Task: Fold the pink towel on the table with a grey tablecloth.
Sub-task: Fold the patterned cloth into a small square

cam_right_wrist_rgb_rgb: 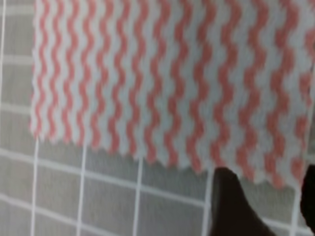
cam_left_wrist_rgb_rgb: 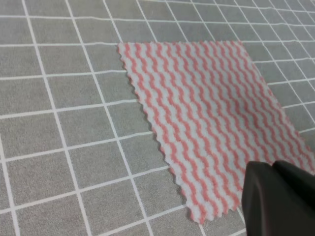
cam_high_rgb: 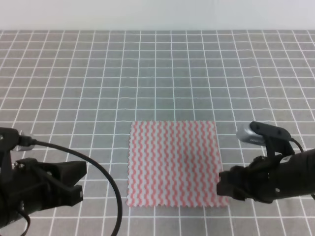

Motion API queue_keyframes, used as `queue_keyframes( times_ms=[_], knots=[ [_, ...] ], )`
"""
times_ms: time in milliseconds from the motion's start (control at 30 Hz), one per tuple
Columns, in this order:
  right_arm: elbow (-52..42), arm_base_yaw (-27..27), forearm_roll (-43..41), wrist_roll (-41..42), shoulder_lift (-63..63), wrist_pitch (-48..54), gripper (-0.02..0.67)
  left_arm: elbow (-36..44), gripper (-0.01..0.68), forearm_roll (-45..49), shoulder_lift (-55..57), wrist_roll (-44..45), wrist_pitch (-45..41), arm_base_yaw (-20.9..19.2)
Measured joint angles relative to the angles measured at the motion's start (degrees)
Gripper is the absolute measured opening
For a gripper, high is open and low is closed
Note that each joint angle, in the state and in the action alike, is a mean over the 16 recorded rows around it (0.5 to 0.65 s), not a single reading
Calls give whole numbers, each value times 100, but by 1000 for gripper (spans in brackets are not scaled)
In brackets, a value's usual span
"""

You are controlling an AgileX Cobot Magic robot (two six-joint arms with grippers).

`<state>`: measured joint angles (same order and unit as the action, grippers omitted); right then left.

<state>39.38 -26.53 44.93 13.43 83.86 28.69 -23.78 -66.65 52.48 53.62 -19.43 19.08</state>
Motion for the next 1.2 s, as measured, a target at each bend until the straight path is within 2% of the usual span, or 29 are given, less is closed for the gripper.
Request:
queue_keyframes(
  times_ms=[200, 867, 1200],
  knots=[
    [5, 1, 237, -8, 269, -198, 270, 0, -1, 0, 0, 36, -7, 0],
    [22, -1, 462, 53, 843, -377, 261, 0, -1, -25, 0, 188, -16, 0],
    [32, -2, 865, 462, 954, -385, 256, 0, -1, -31, 2, 204, 5, -1]
  ],
)
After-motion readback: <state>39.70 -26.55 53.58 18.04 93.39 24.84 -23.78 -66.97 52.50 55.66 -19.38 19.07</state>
